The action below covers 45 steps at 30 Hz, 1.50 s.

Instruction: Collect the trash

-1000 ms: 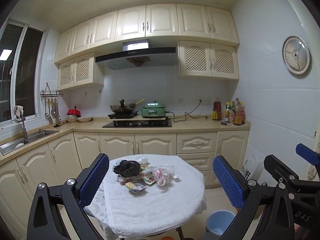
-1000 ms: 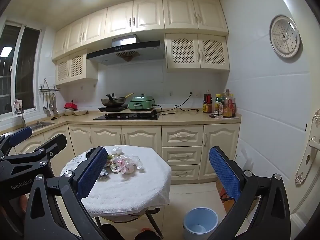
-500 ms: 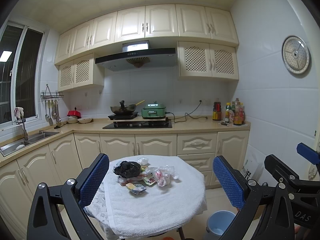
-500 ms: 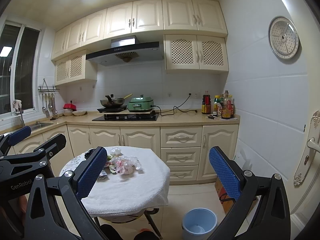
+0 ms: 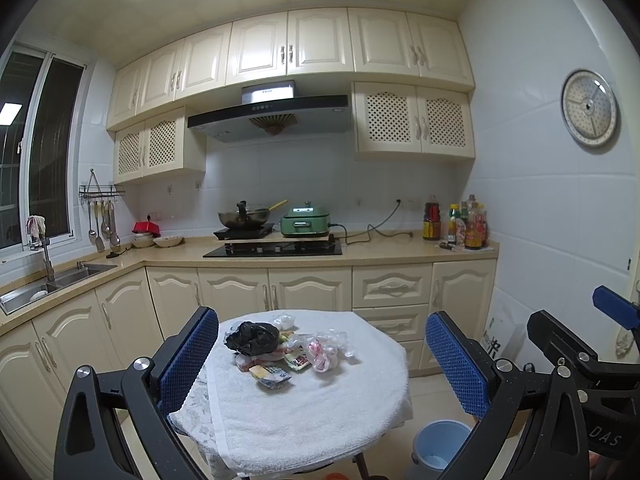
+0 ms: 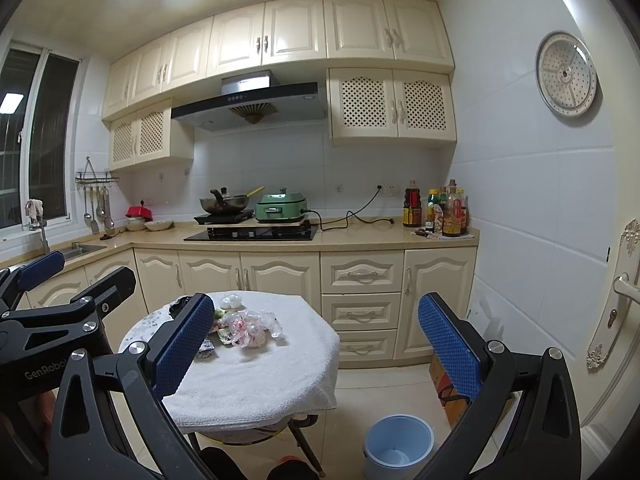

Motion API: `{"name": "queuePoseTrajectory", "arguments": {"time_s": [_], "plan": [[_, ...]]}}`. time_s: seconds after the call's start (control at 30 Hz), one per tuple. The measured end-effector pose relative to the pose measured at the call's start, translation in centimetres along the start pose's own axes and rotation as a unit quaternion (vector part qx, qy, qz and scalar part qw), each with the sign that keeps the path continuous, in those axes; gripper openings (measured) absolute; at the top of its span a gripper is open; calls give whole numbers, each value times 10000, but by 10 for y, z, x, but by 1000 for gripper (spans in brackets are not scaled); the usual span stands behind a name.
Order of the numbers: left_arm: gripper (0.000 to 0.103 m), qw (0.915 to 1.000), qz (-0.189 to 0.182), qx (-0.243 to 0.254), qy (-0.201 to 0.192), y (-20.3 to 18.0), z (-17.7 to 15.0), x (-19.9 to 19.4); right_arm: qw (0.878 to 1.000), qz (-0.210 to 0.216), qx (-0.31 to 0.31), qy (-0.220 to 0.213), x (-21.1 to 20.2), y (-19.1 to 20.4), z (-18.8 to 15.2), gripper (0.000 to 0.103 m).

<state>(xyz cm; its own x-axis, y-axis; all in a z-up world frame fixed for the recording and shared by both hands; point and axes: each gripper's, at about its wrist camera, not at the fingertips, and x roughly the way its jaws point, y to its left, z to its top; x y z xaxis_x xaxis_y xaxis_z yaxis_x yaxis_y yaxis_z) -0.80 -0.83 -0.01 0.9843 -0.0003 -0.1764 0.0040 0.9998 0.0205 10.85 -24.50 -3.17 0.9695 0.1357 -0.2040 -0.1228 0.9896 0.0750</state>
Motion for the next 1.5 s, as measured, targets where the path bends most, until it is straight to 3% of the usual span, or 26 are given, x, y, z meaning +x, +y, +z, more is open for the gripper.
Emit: {"name": "queuePoseTrajectory", "arguments": {"time_s": [1.5], "plan": [[102,9996,-203,108,162,1,2,10,9995,-202,158,195,1,-11,-7,103]]}}
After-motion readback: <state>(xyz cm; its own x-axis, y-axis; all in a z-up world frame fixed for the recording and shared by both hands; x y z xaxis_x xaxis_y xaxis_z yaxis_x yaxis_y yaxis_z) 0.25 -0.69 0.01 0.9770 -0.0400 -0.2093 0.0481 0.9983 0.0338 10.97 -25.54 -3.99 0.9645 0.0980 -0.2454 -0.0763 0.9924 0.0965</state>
